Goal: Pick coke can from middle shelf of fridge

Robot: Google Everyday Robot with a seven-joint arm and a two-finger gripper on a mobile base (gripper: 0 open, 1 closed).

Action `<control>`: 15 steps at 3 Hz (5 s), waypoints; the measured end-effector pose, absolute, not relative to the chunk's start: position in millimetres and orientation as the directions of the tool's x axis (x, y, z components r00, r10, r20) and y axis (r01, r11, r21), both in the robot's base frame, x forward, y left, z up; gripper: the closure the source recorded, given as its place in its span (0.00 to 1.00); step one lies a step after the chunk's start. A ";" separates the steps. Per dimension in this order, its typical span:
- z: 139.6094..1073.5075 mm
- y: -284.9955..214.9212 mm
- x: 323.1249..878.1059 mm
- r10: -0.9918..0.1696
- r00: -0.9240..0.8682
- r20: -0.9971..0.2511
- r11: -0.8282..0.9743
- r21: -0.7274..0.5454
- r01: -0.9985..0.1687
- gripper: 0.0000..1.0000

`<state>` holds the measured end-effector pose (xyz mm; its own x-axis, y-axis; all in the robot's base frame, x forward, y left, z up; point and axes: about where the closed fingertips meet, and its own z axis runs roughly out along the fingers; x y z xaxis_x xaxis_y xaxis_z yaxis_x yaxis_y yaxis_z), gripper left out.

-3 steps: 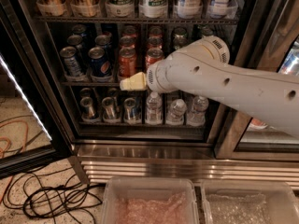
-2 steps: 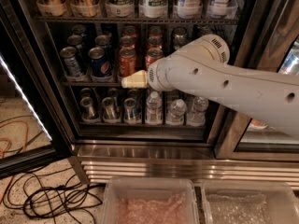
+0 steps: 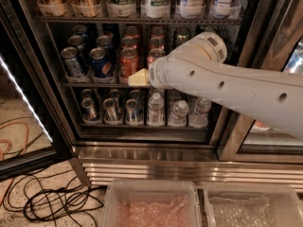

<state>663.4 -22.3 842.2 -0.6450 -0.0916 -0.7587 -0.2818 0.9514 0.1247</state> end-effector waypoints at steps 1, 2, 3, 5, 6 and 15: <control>840.6 -24.6 672.8 -0.097 -0.639 -0.763 0.955 0.110 -0.276 0.16; 842.5 -26.9 683.1 -0.100 -0.625 -0.774 0.958 0.095 -0.270 0.19; 843.8 -32.2 694.8 -0.095 -0.616 -0.782 0.963 0.085 -0.256 0.24; 845.8 -35.4 716.1 -0.078 -0.602 -0.795 0.967 0.086 -0.239 0.26; 846.0 -39.7 727.8 -0.068 -0.597 -0.800 0.969 0.088 -0.229 0.25; 866.8 -45.9 717.3 -0.076 -0.600 -0.796 0.949 0.127 -0.289 1.00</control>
Offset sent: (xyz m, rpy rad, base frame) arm 0.0329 -0.0093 0.0016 -0.0351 -0.0506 -0.0298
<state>717.3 -45.9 866.8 -0.6004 -0.0760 -0.7961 -0.2889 0.9488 0.1274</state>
